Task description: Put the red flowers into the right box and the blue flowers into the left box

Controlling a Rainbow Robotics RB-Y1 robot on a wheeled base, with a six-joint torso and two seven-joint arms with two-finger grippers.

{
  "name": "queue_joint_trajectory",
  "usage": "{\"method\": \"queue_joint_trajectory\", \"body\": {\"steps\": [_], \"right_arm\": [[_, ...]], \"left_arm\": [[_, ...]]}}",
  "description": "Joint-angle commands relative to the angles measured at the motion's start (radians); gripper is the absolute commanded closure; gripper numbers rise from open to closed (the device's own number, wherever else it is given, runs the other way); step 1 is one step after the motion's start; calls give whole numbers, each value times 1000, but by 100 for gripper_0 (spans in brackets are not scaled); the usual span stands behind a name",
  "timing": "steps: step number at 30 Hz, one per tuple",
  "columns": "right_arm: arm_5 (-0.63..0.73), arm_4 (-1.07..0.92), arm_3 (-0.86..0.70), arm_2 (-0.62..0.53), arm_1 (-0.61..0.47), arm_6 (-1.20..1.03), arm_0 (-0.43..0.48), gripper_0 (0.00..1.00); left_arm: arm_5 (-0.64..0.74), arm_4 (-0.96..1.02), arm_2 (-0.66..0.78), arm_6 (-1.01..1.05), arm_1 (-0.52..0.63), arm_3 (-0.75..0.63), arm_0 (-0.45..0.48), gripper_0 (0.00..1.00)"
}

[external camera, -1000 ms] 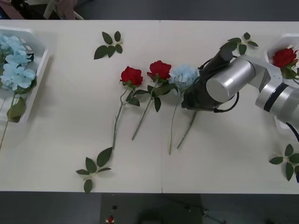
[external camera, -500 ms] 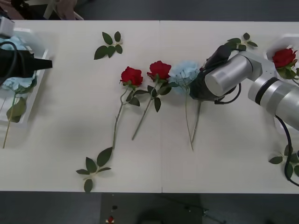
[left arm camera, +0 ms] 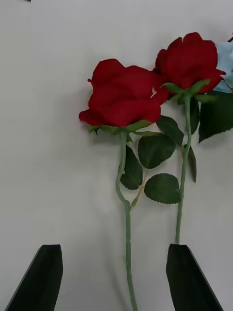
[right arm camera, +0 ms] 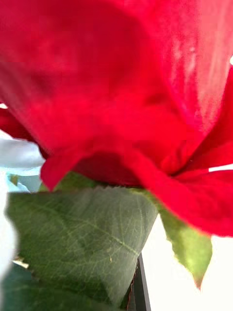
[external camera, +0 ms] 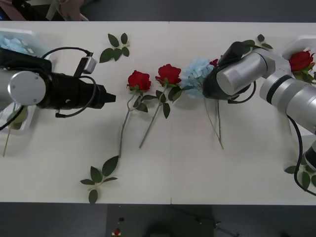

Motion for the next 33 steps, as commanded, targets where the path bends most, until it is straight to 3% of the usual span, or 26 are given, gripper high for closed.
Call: {"method": "queue_joint_trajectory", "body": {"steps": [1,4,9,13,18,24,27,28,29,30,32,33], "right_arm": [[20,-16,-5,-18,-49,198,-71,100],[70,-22,-34,-60,-90,307,-106,100],[247,-33,-62,-251,-170,479,-161,100],[314,-27,-56,-353,-217,593,-163,100],[311,-78,19,-372,-260,729,-163,100],[271,-150,130,-369,-279,864,-161,100],[270,-179,176,-337,-276,930,-161,100],[270,-199,186,-327,-276,945,-161,100],[262,-225,197,-320,-276,958,-161,74],[259,-240,206,-315,-274,965,-161,57],[247,-263,222,-314,-271,968,-161,38],[245,-269,226,-314,-271,972,-161,34]], "left_arm": [[4,-11,-50,47,-39,119,-116,39],[4,-12,-76,40,-77,198,-163,39],[4,2,-147,35,-149,318,-246,36],[4,23,-190,34,-183,367,-283,34],[-20,12,-240,32,-224,422,-309,4],[-55,5,-291,32,-233,438,-313,4],[-55,2,-295,29,-235,436,-313,85],[-55,2,-297,27,-237,436,-313,95],[-55,-1,-297,26,-238,436,-315,100],[-55,-4,-297,24,-241,436,-316,100],[-59,-18,-297,24,-244,436,-316,100],[-59,-23,-295,24,-247,436,-316,100]]}}
